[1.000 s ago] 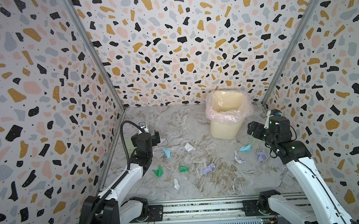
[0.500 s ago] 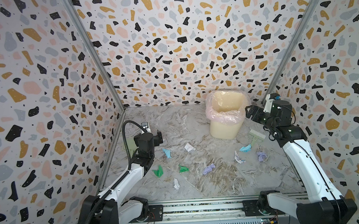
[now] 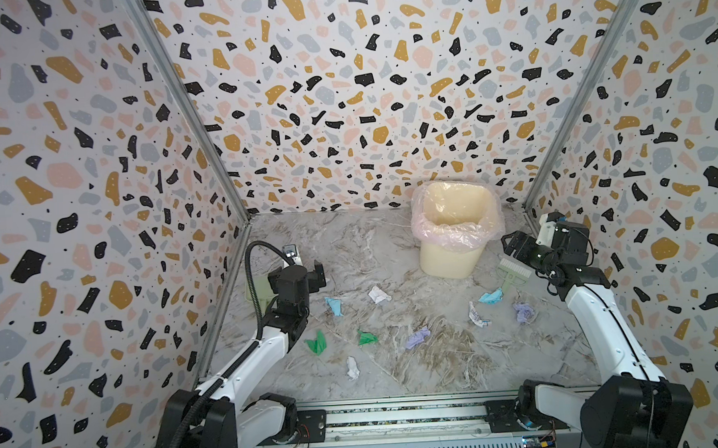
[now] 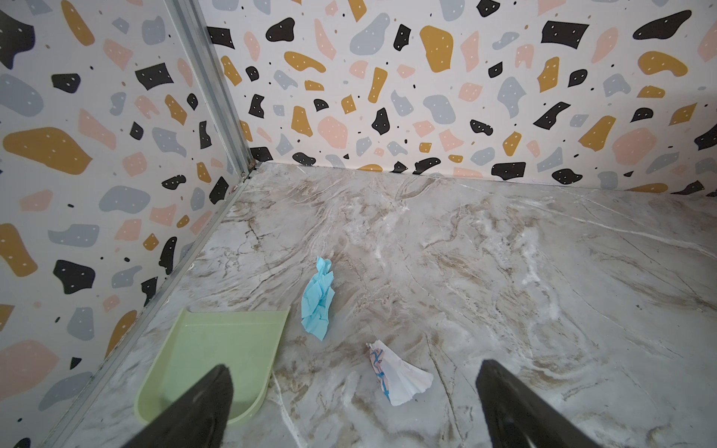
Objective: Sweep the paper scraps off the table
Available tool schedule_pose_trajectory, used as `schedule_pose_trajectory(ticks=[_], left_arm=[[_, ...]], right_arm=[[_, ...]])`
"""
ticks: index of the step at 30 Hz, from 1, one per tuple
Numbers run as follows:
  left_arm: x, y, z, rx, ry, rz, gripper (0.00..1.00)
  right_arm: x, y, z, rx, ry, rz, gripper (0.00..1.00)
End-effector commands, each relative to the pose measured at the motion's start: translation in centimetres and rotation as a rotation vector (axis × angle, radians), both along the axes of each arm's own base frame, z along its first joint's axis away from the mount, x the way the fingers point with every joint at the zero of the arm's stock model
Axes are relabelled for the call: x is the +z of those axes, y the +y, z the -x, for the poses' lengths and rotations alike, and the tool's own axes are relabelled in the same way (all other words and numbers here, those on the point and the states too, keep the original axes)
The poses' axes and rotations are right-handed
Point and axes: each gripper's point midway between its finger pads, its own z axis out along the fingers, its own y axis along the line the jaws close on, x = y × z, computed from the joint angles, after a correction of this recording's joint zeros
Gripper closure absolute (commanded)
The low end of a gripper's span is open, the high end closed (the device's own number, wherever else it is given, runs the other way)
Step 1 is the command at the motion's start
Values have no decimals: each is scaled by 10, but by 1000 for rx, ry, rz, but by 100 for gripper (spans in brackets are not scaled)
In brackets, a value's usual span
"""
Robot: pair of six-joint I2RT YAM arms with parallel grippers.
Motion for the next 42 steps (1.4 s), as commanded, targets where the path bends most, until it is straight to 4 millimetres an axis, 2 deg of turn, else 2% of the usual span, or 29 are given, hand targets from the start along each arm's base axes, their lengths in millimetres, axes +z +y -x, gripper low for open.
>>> schedule_pose_trajectory(ticks=[1, 2, 4, 6, 8, 14, 20, 28, 31, 33, 37, 39, 42], left_arm=[[10, -2, -3, 5, -32, 14, 1], [8, -3, -4, 0, -28, 12, 1], [8, -4, -4, -1, -25, 11, 0], [7, -5, -4, -2, -24, 14, 0], [7, -7, -3, -2, -29, 21, 1], [5, -6, 2, 3, -28, 19, 0], [5, -4, 6, 13, -30, 13, 0], [0, -3, 7, 18, -22, 8, 1], [-1, -2, 8, 21, -21, 9, 1], [0, -1, 9, 21, -23, 7, 1], [1, 0, 11, 22, -25, 5, 0], [0, 0, 12, 24, -24, 5, 1], [-1, -1, 12, 20, -24, 10, 0]], right_arm=[[74, 1, 15, 5, -204, 45, 14], [88, 5, 17, 22, -240, 36, 14], [102, 15, 18, 67, -274, 8, 14], [107, 28, 17, 125, -292, -37, 14], [102, 39, 14, 170, -292, -72, 14], [75, 49, 6, 209, -239, -113, 15], [37, 51, 12, 211, -139, -140, 19], [-12, 39, 19, 157, 9, -140, 21], [-18, 28, 18, 121, 60, -105, 21], [1, 25, 16, 119, 23, -75, 21], [68, 23, 18, 105, -164, -44, 21], [86, 25, 16, 117, -202, -44, 22], [94, 26, 3, 132, -225, -53, 22]])
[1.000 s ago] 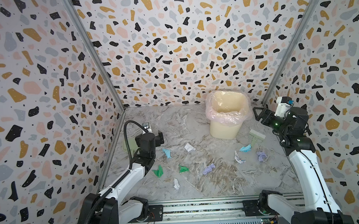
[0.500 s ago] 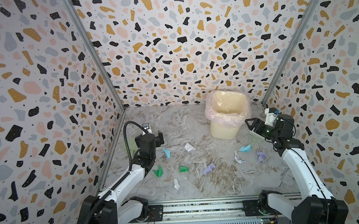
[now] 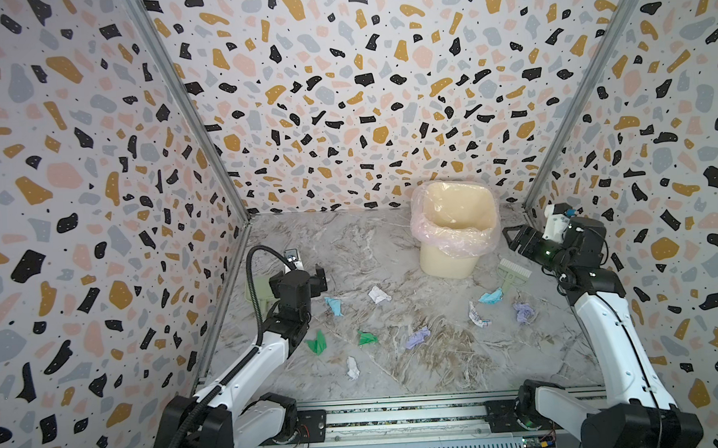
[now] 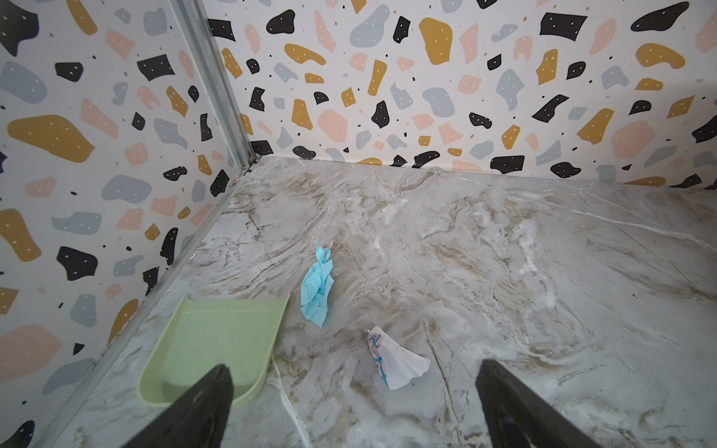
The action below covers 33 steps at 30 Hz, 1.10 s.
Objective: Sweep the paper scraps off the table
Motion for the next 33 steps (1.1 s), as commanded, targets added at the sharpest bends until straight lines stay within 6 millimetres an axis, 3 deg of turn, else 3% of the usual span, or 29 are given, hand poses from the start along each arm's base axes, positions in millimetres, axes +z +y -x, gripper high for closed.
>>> schedule_pose_trajectory(ticks=[1, 9, 13, 20, 25, 33], left_arm=[[4, 1, 1, 10, -27, 11, 1], [5, -3, 0, -6, -28, 28, 1], [3, -4, 0, -17, -19, 25, 0], [3, -4, 1, -13, -19, 26, 1], [4, -4, 0, -14, -19, 25, 1], [4, -4, 0, -13, -17, 23, 1]], right_arm=[[21, -2, -14, 7, -66, 8, 23], [10, 6, -75, 77, -78, -3, 27], [-6, 14, -93, 120, -45, -11, 27], [-30, 34, -107, 193, 5, -22, 28], [-51, 47, -107, 226, 62, -35, 36], [-64, 79, -113, 302, 92, -31, 39]])
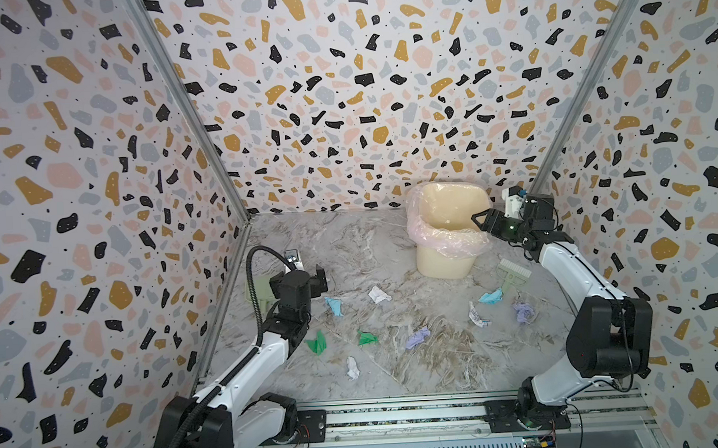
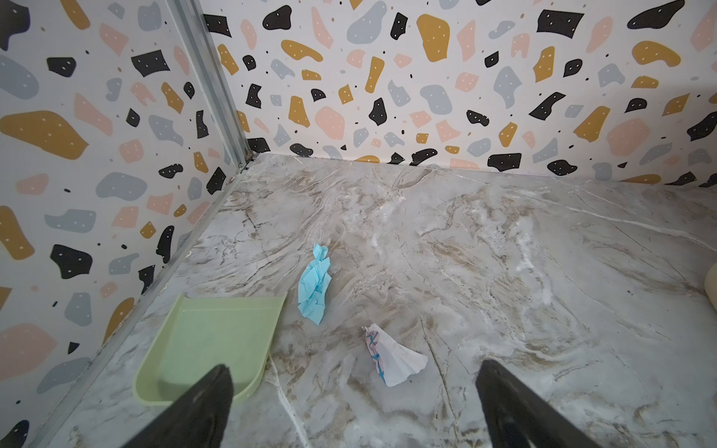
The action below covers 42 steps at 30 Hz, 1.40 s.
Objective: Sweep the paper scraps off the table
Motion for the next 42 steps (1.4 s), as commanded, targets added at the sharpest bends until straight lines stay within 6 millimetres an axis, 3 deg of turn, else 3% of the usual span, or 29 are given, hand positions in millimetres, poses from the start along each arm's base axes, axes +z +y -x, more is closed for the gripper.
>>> schedule_pose_trajectory(ticks=[1, 21, 30, 35, 42], left_arm=[[7, -2, 0, -5, -25, 18, 1], [6, 2, 1, 15, -22, 14, 1], [5, 3, 2, 22, -20, 11, 1], [7, 3, 2, 20, -20, 14, 1], [6, -2, 8, 5, -12, 52, 0]], right_arm=[[15, 24, -4, 78, -34, 5, 40], [5, 150, -15, 205, -19, -86, 41], [4, 188, -28, 242, -12, -121, 41], [18, 186, -37, 247, -38, -83, 36], [68, 124, -34, 151, -118, 18, 15]])
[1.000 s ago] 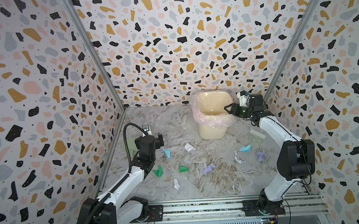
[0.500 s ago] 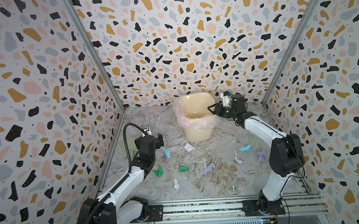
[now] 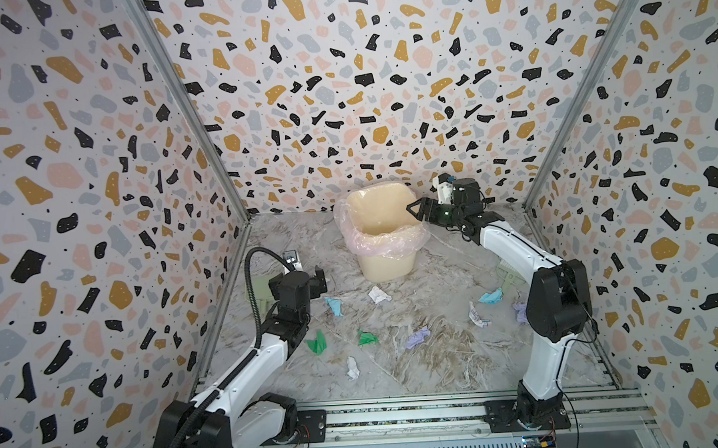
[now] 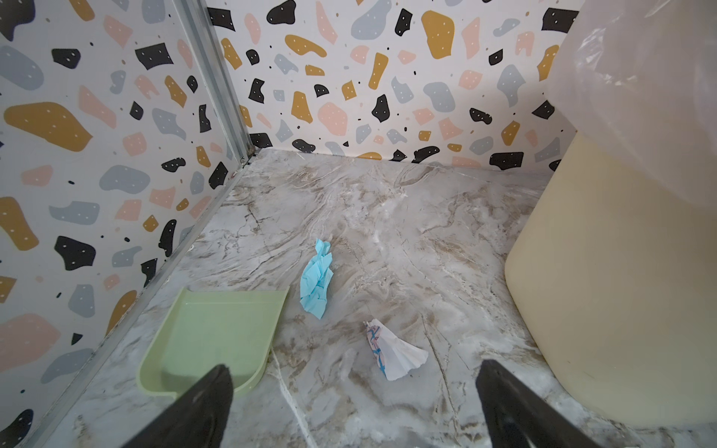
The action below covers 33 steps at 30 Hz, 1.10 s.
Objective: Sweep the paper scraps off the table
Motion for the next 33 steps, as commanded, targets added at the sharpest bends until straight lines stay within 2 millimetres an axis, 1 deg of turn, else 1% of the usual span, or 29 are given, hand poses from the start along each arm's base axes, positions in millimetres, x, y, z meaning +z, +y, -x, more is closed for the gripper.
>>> schedule_pose_trajectory(ticks=[1, 3, 5, 8, 9, 12, 14, 15, 17, 23, 26, 28, 29, 32, 33], left_arm=[[3, -4, 4, -4, -15, 38, 1], [0, -7, 6, -11, -9, 48, 1], [0, -10, 7, -15, -7, 57, 0], [-2, -13, 9, -22, 0, 56, 1], [-2, -13, 9, -21, -1, 58, 1], [-4, -17, 8, -34, 7, 57, 1], [-3, -20, 7, -47, 10, 58, 1], [-3, -22, 6, -53, 13, 59, 0], [-3, -26, 5, -68, 16, 62, 1], [-6, -36, 7, -101, 28, 71, 0], [-10, -36, 8, -101, 32, 72, 0], [-11, -37, 8, -103, 35, 74, 1], [-13, -37, 9, -103, 40, 73, 1], [-13, -39, 9, -108, 42, 72, 0], [-14, -38, 9, -107, 44, 71, 0]], right_arm=[[55, -44, 13, -62, -90, 61, 13], [59, -65, 22, -94, -81, 88, 7], [57, -89, 36, -144, -61, 127, 1], [39, -119, 58, -199, -8, 151, 1], [35, -126, 65, -205, 4, 149, 1], [12, -155, 86, -262, 69, 189, 1], [-10, -179, 99, -324, 133, 222, 1], [-19, -189, 105, -350, 160, 231, 1], [-44, -209, 118, -405, 234, 270, 1], [-109, -242, 151, -476, 458, 448, 1], [-138, -257, 163, -503, 543, 479, 6], [-152, -265, 166, -522, 578, 476, 9], [-158, -269, 166, -531, 590, 478, 13], [-171, -278, 161, -542, 610, 471, 17], [-176, -278, 159, -541, 617, 463, 18]])
